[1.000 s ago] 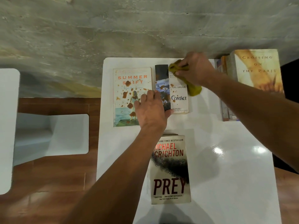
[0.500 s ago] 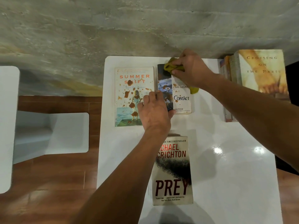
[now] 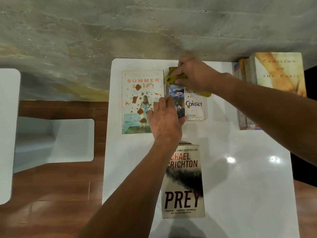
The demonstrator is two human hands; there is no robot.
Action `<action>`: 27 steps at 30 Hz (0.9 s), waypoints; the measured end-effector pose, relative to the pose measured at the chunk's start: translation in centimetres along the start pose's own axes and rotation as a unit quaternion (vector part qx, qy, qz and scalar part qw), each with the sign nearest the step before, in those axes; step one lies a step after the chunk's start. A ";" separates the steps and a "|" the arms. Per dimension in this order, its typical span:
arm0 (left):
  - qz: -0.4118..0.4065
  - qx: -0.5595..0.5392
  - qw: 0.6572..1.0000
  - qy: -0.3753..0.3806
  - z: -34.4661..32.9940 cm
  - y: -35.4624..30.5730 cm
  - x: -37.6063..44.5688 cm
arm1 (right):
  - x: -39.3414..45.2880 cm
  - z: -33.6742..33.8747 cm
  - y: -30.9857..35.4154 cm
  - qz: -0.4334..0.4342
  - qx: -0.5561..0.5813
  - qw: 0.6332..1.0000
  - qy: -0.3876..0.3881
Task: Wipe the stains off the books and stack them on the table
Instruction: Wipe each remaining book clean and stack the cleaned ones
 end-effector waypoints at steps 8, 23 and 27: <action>0.006 -0.015 1.000 0.016 -1.0 -2.4 0.0 | -1.3 -0.1 -1.2 -0.007 0.028 0.999 -0.013; 0.036 -0.054 0.997 0.036 -1.8 -2.9 0.2 | -2.6 -0.5 -3.4 0.020 0.054 0.998 -0.028; 0.052 -0.118 0.990 0.056 -1.9 -3.1 -0.1 | -2.8 0.1 -5.3 -0.051 0.103 0.990 -0.087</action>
Point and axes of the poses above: each hand's wrist, its own x-axis towards the middle knuckle, its own z-axis out of the back of the hand, y = z × x, the point moved 5 cm from there along x, towards the middle knuckle, and after that the axes turned 2 degrees about -y, right-handed, at the moved point
